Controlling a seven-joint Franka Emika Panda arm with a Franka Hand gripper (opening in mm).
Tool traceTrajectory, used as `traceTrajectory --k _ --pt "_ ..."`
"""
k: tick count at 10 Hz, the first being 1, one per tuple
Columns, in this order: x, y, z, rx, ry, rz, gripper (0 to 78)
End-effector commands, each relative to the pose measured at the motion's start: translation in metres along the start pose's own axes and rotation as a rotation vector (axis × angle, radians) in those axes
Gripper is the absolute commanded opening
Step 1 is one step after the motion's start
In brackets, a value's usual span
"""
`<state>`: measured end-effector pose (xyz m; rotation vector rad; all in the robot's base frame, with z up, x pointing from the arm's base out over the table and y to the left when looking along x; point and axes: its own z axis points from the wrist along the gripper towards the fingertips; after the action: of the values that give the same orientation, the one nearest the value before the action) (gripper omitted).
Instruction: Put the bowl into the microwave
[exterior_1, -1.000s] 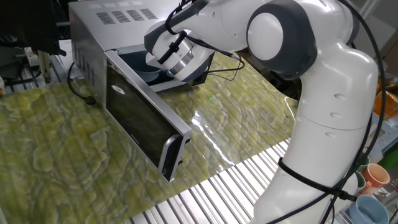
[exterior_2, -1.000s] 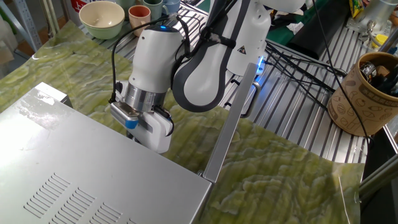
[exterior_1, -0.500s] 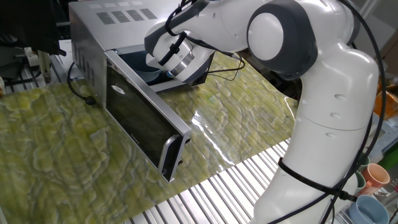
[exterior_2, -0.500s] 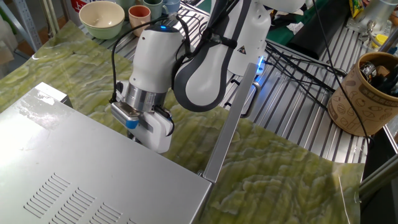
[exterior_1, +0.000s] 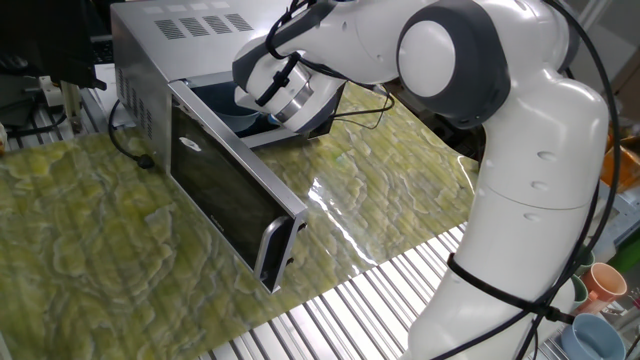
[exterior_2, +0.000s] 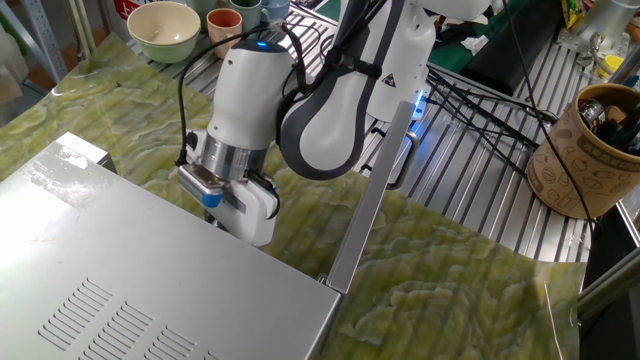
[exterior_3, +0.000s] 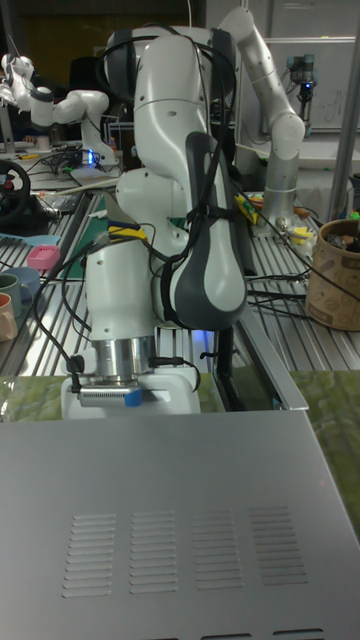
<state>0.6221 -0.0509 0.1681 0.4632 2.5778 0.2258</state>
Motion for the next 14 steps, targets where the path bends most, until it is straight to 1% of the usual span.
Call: traceTrajectory --k 1,2,4,5,6,8,9,12,13,14 --pt "-0.0074 0.0029 -0.0023 0.003 0.023 -0.018 1.1" --pt "-0.0069 0.0050 -0.0020 0.003 0.031 -0.020 1.1" --pt "-0.0069 0.0050 -0.0020 0.021 0.091 -0.022 1.1" --pt "-0.0069 0.0050 -0.0020 0.036 0.115 -0.015 1.1" --pt "-0.0069 0.0050 -0.0020 0.042 0.131 -0.007 1.1" --pt "-0.0069 0.0050 -0.0020 0.059 0.133 0.029 1.1" --pt "-0.0069 0.0050 -0.0020 0.064 0.136 0.032 1.1" --pt "-0.0069 0.0050 -0.0020 0.062 0.147 0.030 1.1" --pt "-0.0069 0.0050 -0.0020 0.060 0.147 0.030 1.1" --pt "-0.0074 0.0052 -0.0035 0.054 0.128 0.030 1.1"
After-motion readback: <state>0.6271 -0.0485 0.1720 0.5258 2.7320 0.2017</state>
